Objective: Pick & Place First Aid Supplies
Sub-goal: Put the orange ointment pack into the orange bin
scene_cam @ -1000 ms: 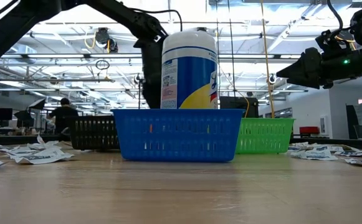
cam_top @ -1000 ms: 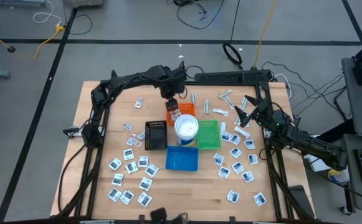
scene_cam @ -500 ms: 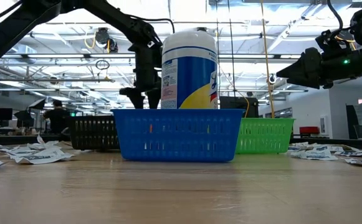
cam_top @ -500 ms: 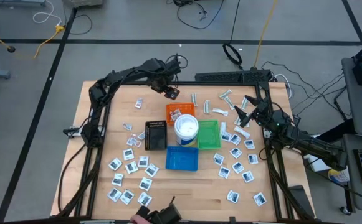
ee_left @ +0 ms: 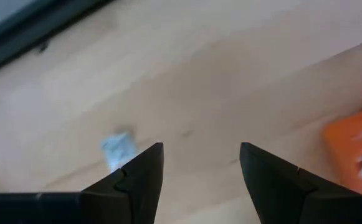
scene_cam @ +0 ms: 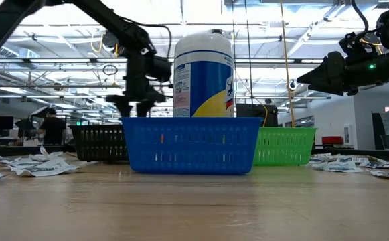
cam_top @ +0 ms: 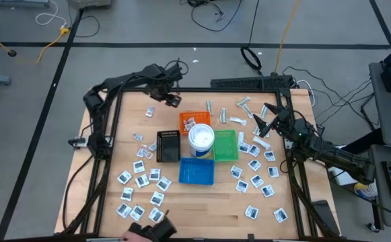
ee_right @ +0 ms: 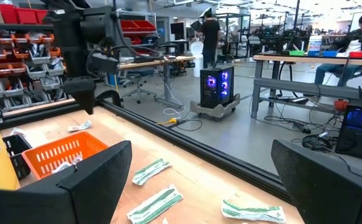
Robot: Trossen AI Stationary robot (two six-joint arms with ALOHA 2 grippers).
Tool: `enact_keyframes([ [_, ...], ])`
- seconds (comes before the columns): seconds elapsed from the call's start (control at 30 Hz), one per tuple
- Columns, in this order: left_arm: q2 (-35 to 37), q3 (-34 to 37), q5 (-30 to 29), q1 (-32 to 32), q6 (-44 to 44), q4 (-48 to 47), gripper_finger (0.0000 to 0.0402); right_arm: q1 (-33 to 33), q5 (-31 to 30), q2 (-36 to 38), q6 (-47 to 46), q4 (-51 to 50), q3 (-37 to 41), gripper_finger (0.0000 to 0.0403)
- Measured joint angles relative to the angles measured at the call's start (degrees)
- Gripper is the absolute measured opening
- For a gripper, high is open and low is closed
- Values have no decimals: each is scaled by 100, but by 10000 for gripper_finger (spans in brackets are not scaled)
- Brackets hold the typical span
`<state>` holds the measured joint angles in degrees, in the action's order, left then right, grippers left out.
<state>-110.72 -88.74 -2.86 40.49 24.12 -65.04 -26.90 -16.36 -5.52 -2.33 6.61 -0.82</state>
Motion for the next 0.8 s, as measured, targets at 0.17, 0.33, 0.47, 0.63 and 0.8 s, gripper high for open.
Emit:
enact_keyframes([
  [0.17,518,805,-225,259,-48,362,214,-2,2,0,-2,-2,0,380],
  [0.33,1019,1451,-230,513,-50,577,214,-2,0,0,0,-2,0,380],
  [0.47,1324,1785,-237,670,-57,653,214,-1,2,-1,0,-1,0,380],
  [0.63,1386,1983,-207,717,-165,698,214,-2,0,0,0,0,0,380],
  [0.8,1382,2446,-165,662,-109,1129,214,-1,0,-2,-1,-1,1,380],
])
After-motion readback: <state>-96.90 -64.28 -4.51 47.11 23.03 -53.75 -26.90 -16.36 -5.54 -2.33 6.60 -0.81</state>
